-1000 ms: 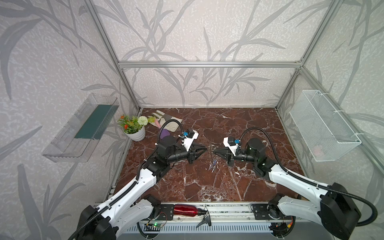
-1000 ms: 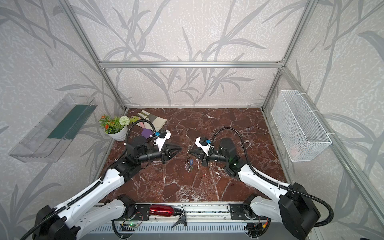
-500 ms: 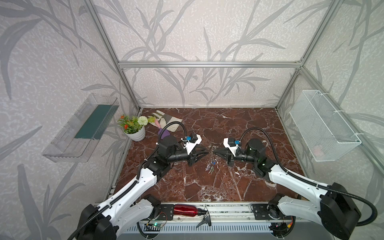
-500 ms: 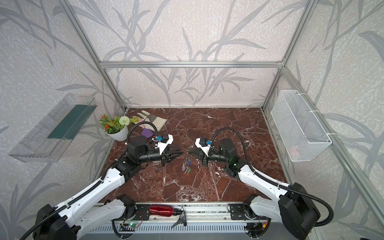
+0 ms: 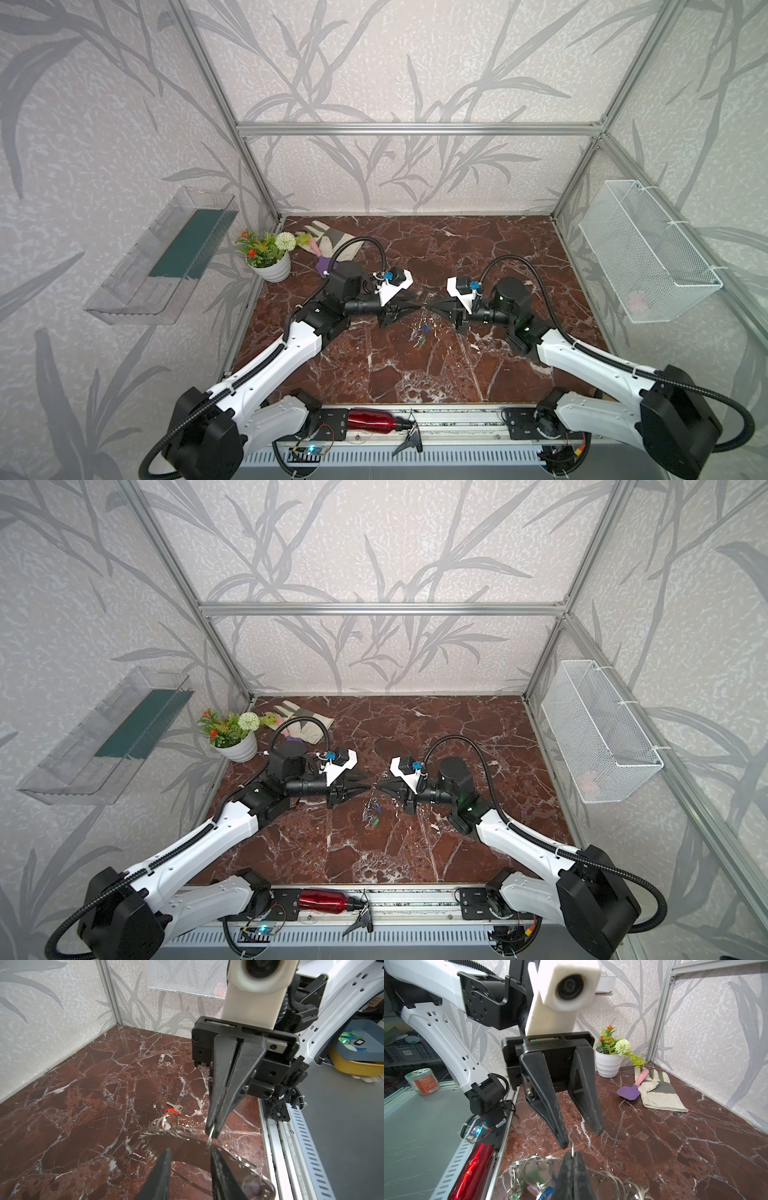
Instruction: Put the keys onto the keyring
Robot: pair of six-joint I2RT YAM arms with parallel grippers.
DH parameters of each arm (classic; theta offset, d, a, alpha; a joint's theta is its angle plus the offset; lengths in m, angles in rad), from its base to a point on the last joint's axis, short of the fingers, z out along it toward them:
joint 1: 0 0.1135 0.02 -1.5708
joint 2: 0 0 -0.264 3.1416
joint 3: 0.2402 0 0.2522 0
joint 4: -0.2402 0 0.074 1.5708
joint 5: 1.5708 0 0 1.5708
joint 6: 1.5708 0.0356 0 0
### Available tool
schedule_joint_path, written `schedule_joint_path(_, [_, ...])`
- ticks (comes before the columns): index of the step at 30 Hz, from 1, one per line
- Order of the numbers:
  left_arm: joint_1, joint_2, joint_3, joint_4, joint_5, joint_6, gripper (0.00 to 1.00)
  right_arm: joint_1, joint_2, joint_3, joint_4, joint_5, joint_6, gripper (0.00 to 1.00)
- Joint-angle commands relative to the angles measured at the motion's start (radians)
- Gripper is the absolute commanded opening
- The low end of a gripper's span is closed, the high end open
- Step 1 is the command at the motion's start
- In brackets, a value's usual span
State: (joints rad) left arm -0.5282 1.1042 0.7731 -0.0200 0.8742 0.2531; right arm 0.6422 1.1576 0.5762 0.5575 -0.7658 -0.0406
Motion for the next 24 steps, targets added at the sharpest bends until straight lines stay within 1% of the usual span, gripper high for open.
schedule_joint_path(1, [-0.001,0.006,0.038,-0.033,0.076,0.047,0.32,0.004,-0.001,0.008,0.073,-0.022,0.014,0.00])
schedule_joint_path(5, [-0.001,0.017,0.040,-0.014,0.080,0.030,0.28,0.005,0.002,0.008,0.073,-0.028,0.016,0.00])
schedule_joint_path(9, [-0.002,0.023,0.035,0.023,0.084,0.004,0.26,0.004,0.005,0.010,0.075,-0.033,0.019,0.00])
schedule_joint_path(14, [-0.003,0.031,0.040,0.022,0.082,0.003,0.20,0.005,0.010,0.010,0.078,-0.039,0.021,0.00])
schedule_joint_path(24, [-0.015,0.040,0.041,0.032,0.083,-0.010,0.12,0.005,0.025,0.014,0.083,-0.058,0.032,0.00])
